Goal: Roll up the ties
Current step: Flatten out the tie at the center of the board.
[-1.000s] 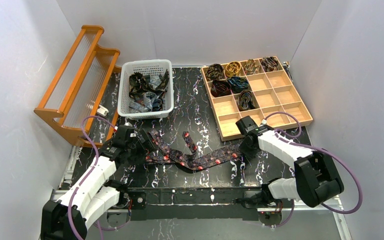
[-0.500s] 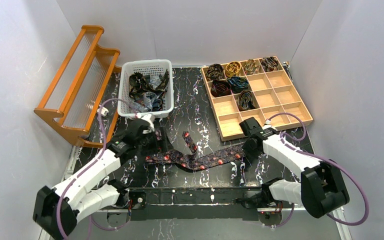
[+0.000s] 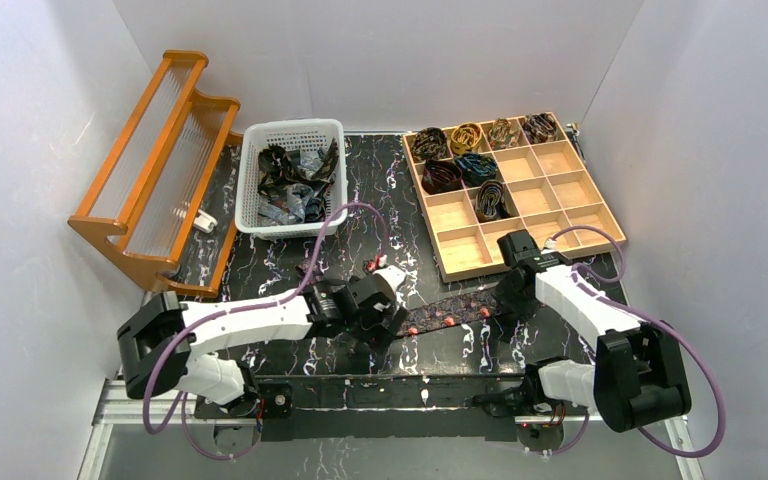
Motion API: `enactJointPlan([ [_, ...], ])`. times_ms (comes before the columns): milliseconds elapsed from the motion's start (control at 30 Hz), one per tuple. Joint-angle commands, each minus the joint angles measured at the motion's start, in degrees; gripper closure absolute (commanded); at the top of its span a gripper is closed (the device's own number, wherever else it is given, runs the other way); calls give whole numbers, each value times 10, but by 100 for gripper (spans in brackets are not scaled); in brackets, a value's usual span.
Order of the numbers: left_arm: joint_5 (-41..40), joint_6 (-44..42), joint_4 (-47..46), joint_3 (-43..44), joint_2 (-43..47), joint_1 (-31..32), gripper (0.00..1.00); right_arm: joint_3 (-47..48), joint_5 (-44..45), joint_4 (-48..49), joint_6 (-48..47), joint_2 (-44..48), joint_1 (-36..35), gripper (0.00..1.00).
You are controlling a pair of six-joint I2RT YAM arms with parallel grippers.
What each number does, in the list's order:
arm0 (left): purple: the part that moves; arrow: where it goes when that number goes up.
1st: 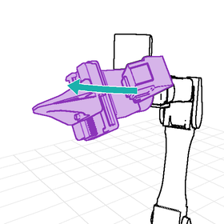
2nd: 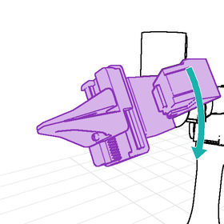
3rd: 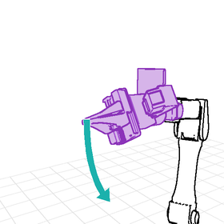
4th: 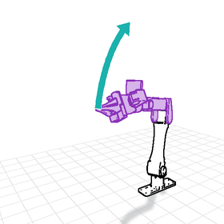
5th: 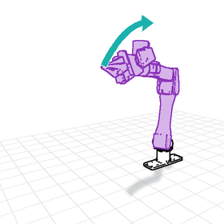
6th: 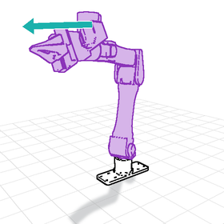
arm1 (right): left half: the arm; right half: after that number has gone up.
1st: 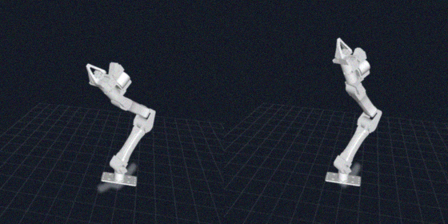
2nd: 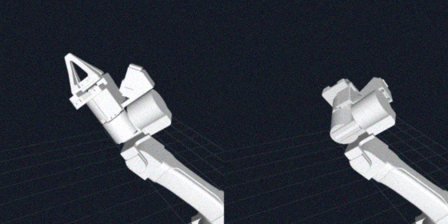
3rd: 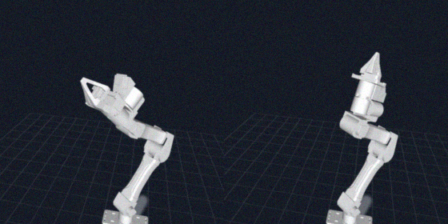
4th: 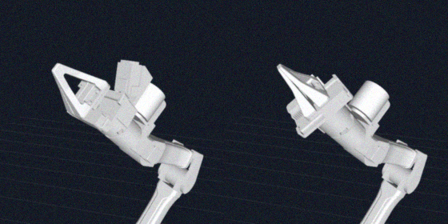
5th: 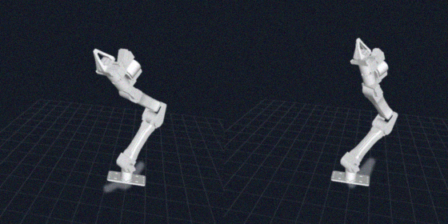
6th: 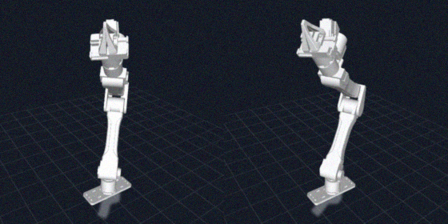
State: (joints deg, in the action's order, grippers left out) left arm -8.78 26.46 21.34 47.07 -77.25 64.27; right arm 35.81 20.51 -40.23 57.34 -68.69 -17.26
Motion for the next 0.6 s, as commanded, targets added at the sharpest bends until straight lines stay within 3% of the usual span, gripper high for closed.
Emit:
enactJointPlan([
  [0, -95, -58, 7, 28, -28, 35, 9, 8, -14, 26, -27, -16, 20, 39],
  [167, -111, -106, 8, 34, -58, 46, 8, 15, -28, 54, -49, -54, 35, 37],
  [300, -106, -140, 13, 35, -91, 49, 9, 19, -20, 49, -58, -80, 37, 43],
  [500, -129, -150, 17, 37, -120, 52, 19, 12, -27, 59, -69, -96, 37, 80],
  [567, -142, -155, 16, 41, -129, 52, 25, 16, -28, 57, -77, -92, 37, 86],
])
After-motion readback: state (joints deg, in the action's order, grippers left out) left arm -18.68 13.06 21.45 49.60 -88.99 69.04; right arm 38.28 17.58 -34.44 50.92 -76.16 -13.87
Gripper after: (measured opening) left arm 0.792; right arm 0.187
